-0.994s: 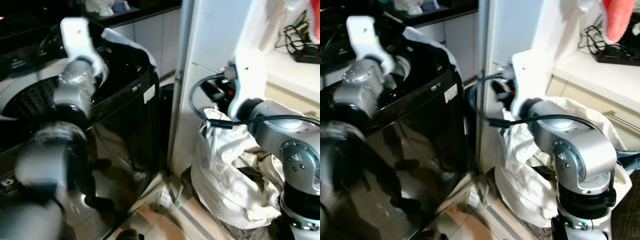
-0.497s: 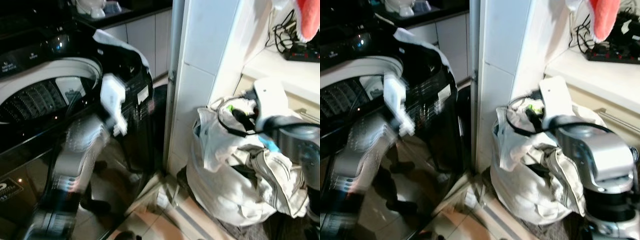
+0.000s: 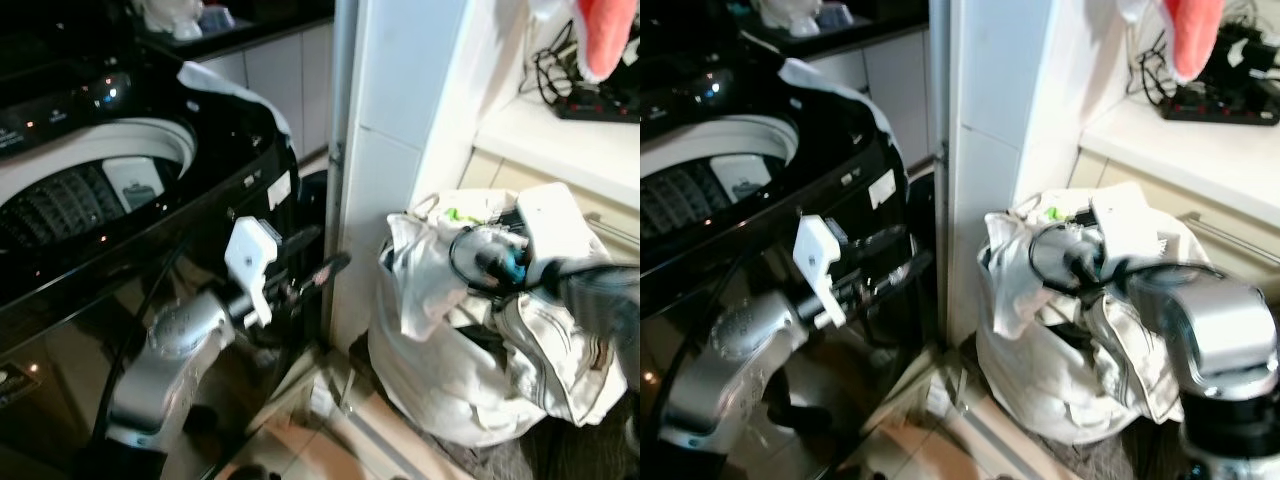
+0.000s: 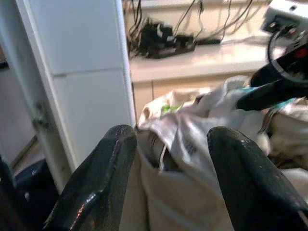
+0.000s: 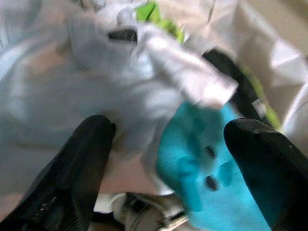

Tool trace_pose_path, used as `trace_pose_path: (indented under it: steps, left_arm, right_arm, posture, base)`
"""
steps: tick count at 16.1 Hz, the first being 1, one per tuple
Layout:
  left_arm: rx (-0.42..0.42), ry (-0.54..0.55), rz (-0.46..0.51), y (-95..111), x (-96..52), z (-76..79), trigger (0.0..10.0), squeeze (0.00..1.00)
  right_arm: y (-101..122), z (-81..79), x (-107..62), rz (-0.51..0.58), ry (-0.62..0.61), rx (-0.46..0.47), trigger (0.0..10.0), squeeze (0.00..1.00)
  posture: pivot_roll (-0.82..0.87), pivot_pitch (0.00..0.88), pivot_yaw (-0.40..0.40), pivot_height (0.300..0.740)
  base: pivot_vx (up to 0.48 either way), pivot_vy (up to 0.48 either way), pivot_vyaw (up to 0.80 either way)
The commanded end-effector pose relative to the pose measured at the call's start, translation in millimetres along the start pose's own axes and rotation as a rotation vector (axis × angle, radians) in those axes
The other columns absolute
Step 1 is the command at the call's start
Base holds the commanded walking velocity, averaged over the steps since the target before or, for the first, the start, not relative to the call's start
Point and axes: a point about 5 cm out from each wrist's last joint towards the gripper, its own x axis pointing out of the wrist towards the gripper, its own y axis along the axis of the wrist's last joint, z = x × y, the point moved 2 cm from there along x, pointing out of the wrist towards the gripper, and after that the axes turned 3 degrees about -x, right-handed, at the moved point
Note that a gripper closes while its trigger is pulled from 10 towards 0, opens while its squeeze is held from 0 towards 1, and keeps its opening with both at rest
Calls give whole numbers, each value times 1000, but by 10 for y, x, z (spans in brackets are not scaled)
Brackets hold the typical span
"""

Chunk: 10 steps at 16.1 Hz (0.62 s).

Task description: Clothes washing

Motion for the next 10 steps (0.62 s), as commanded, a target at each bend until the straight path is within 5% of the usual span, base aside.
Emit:
trace_pose_path:
  steps: [1, 5, 6, 7, 8, 10]
  left_arm:
    - [7, 26, -48, -148, -33, 1, 10000, 0]
    - [-26, 72, -49, -292, -118, -32, 10000, 0]
    - [-29, 59, -46, -303, -137, -10, 10000, 0]
    - [-37, 49, -46, -319, -152, 10, 10000, 0]
    - [-40, 33, -43, -341, -165, 40, 10000, 0]
    - [-35, 28, -40, -346, -167, 47, 10000, 0]
  right_arm:
    - [-46, -42, 29, -13, 17, 4, 10000, 0]
    - [-177, -87, 103, -41, 31, 25, 10000, 0]
    - [-192, -82, 109, -47, 29, 31, 7882, 0]
    - [-205, -79, 113, -51, 28, 36, 3098, 0]
    - [-218, -76, 117, -54, 25, 39, 0, 0]
    - [-221, -75, 119, -53, 24, 39, 0, 0]
  posture:
    - [-14, 0, 8, 740]
    - [-12, 0, 5, 740]
    - [-12, 0, 4, 740]
    - [-12, 0, 4, 740]
    - [-12, 0, 4, 740]
    - [-12, 0, 4, 740]
  base:
    - [0, 0, 0]
    - [0, 0, 0]
    - [0, 0, 0]
    - [0, 0, 0]
    - [0, 0, 0]
    - [0, 0, 0]
